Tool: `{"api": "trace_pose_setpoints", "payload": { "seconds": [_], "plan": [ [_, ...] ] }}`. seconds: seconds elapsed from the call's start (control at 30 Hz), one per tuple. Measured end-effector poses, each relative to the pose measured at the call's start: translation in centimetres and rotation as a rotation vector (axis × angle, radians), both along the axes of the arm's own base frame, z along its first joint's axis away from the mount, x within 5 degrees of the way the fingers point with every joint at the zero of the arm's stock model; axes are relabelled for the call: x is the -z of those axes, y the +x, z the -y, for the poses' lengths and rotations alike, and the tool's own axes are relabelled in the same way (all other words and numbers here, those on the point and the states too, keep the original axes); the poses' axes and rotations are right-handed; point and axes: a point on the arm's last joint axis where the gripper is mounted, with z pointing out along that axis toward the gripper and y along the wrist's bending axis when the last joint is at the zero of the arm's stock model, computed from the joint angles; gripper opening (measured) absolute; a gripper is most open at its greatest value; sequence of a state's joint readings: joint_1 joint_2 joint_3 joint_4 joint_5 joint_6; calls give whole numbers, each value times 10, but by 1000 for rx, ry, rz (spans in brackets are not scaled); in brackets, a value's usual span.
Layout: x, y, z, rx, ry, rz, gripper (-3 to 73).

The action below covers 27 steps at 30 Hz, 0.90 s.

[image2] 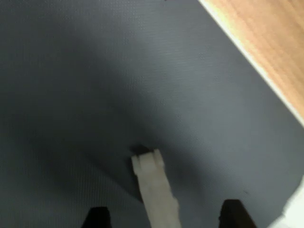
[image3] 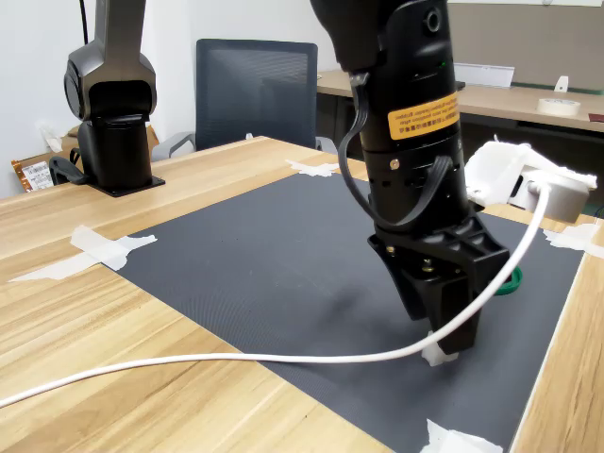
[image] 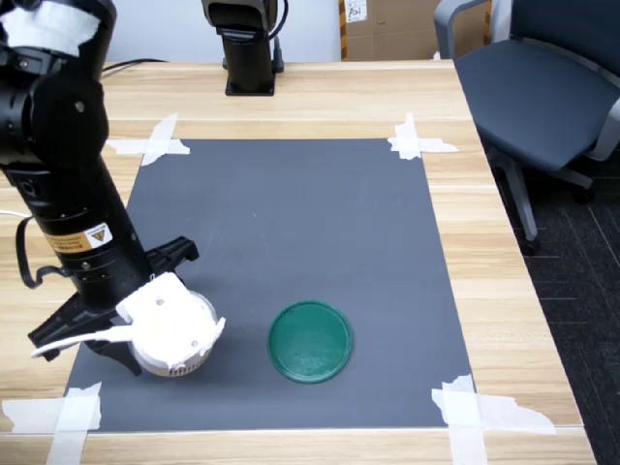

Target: Grasp a white terminal and put it in the green lid.

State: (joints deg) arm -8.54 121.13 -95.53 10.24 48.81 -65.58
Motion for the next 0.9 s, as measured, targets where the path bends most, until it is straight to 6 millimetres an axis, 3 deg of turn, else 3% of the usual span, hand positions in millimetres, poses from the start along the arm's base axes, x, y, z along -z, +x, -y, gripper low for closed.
{"api": "trace_pose_setpoints", "payload": {
  "seconds": [0.2, 0.5, 0.7, 0.9],
  "plan": [
    [13, 2, 0, 0, 4, -26, 455],
    [15, 3, 0, 4, 5, -26, 435],
    [15, 2, 0, 9, 15, -36, 313],
    [16, 2, 0, 25, 23, -37, 87]
  ]
}}
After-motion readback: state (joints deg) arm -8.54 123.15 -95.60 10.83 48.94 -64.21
